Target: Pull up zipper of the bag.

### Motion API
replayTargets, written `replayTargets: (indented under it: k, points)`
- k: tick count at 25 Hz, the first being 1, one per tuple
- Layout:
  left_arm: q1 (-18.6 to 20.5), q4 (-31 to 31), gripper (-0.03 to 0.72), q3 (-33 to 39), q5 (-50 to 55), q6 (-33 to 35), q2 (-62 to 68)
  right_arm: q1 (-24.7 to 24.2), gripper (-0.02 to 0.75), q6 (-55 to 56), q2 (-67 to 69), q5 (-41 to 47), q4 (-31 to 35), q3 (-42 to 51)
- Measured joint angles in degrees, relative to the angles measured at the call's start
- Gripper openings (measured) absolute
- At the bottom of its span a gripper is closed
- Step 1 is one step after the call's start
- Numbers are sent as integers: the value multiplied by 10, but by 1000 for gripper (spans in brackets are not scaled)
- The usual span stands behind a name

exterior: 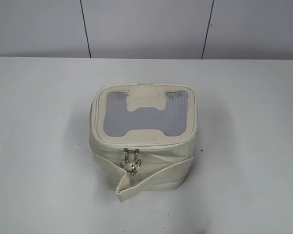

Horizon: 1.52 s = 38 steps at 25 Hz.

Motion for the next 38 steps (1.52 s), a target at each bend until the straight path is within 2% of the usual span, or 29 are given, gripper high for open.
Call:
replayTargets:
  k: [3, 8, 16, 38]
  points:
    - [0, -14, 352, 43, 0, 4, -99, 0, 585, -5, -73, -8, 0, 42]
    - [0, -45, 351, 75, 4, 61, -211, 0, 585, -10, -188, -8, 0, 105]
    - [0, -49, 350, 76, 4, 72, -209, 0, 585, -73, -333, 5, 19, 138]
    - [0, -52, 333, 77, 3, 81, -209, 1, 585, -76, -353, 8, 21, 140]
